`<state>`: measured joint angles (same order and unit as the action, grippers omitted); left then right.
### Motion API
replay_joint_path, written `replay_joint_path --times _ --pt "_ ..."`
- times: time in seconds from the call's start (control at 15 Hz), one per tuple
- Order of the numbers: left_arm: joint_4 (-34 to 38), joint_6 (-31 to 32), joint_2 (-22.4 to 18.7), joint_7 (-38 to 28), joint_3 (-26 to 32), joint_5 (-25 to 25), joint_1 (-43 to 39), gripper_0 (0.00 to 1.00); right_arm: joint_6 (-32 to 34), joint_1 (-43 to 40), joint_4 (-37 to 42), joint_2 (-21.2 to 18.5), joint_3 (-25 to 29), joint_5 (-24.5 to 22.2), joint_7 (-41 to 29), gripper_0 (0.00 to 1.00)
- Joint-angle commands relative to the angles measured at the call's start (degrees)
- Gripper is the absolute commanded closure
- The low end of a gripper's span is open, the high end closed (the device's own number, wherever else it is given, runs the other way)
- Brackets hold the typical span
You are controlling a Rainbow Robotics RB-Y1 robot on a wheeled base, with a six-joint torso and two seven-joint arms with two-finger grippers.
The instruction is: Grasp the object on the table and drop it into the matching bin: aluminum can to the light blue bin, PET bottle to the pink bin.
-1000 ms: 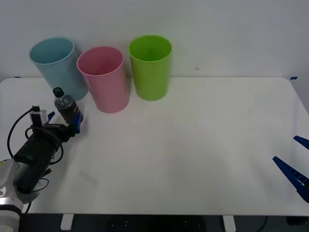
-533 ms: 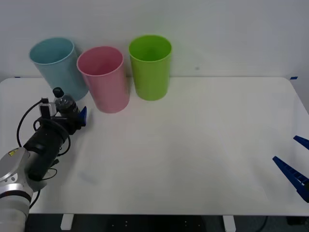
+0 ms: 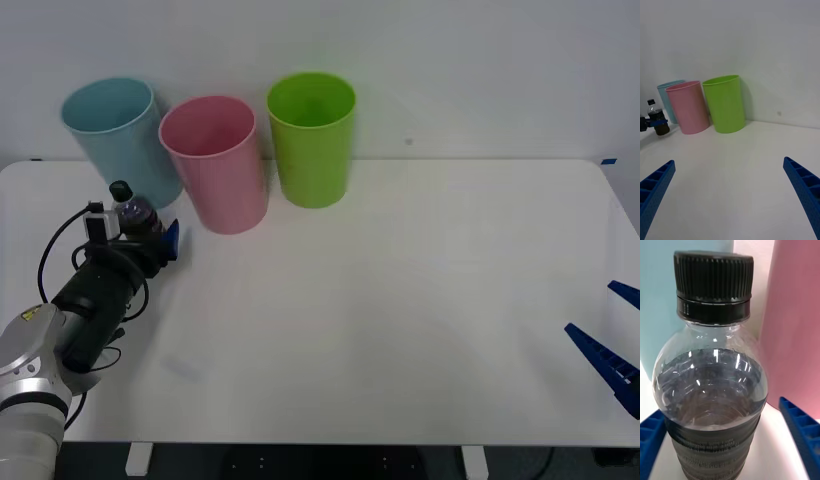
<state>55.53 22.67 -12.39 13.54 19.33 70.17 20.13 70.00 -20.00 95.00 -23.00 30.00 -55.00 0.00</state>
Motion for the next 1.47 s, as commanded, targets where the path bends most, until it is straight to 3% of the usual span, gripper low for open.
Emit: replay_joint_path --times 0.07,0.53,0.87,1.13,1.47 --pt "0.0 0.0 0.0 0.0 0.0 -0.2 0.0 1.00 0.0 0.0 0.0 0.0 0.0 0.0 0.0 0.00" --pt "0.1 0.4 -0.4 0.0 -0.1 -0.6 -0.4 1.00 0.0 0.0 0.0 0.0 0.0 0.0 0.0 0.00" --pt "1.9 5.6 -4.5 -0.4 -2.2 -5.2 -3.0 1.00 0.0 0.0 0.0 0.0 0.0 0.0 0.0 0.00" --pt "10.4 5.9 -7.6 -1.1 -5.6 -11.9 -9.7 1.00 0.0 0.0 0.0 0.0 0.0 0.0 0.0 0.00" --pt "23.1 5.8 -10.6 -2.6 -5.4 -17.6 -17.7 1.00 0.0 0.0 0.0 0.0 0.0 0.0 0.0 0.00"
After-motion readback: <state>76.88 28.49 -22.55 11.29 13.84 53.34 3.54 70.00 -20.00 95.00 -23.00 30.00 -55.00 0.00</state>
